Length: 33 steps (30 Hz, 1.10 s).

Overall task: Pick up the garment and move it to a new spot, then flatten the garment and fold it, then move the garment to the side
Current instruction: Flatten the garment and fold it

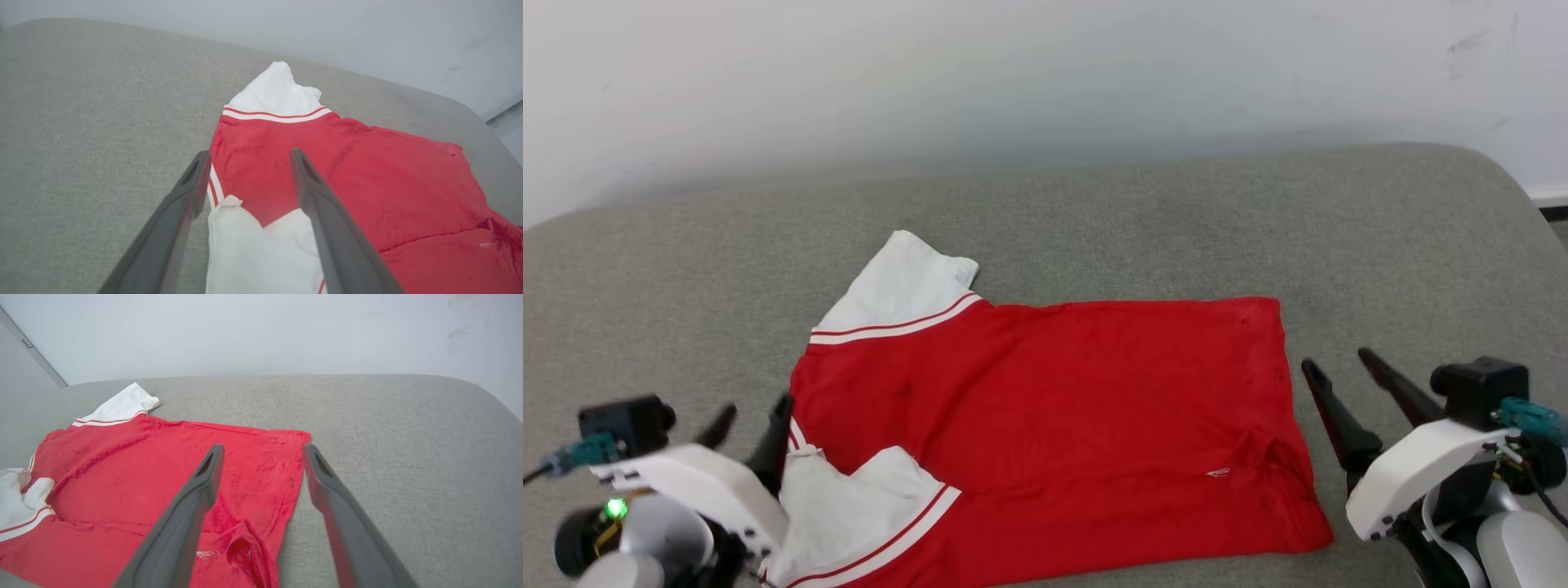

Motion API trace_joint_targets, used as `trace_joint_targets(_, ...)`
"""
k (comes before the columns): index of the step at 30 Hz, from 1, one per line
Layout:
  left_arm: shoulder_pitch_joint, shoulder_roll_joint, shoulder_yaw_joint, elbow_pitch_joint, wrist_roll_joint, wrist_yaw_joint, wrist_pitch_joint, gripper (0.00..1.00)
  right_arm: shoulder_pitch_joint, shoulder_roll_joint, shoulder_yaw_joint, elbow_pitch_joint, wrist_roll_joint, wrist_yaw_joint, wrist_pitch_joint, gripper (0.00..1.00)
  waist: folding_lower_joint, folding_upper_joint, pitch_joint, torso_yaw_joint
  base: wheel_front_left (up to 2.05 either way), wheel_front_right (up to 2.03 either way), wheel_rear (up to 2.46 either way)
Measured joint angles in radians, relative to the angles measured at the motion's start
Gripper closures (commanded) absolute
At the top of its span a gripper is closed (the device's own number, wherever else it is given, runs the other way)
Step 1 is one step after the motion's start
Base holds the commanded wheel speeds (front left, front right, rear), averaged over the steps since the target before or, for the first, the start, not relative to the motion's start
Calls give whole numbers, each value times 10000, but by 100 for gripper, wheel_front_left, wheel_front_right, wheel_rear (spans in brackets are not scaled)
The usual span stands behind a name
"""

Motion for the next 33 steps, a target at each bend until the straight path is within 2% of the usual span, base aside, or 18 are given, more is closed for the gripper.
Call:
trace_joint_targets(4,-809,-29,182,-82,497,132,-658,0,-274,387,-366,-382,-441,0,-886,0,0,0,307,-157,0,0,0)
trace_joint_targets(10,-2281,251,558,-21,685,61,-876,0,-937,851,-934,-1375,-961,0,-1327,0,0,0,1271,-439,0,0,0)
trace_joint_targets(14,-3536,527,627,261,616,-280,-558,0,-1236,1174,-1154,-2071,-1149,0,-1360,0,2,0,2196,-627,0,0,0)
trace_joint_targets(18,-5107,897,539,732,437,-878,73,0,-1587,1442,-1210,-2435,-1344,0,-1400,0,2,0,3144,-848,0,0,0)
trace_joint_targets(22,-6565,1269,234,1404,240,-1407,1241,0,-1792,1605,-1108,-2470,-1425,0,-1404,0,3,0,3853,-1191,0,0,0)
trace_joint_targets(23,-7323,1461,25,1712,88,-1592,2102,0,-1823,1668,-1078,-2481,-1450,0,-1404,0,3,0,4079,-1408,0,0,0)
trace_joint_targets(26,-8352,1848,-420,2146,-17,-1871,3647,0,-1937,1728,-982,-2502,-1515,0,-1404,0,3,0,4402,-1707,0,0,0)
trace_joint_targets(33,-9439,2531,-1269,3068,-257,-1958,6886,0,-1994,1916,-840,-2535,-1476,0,-1551,0,3,0,5065,-2263,0,0,0)
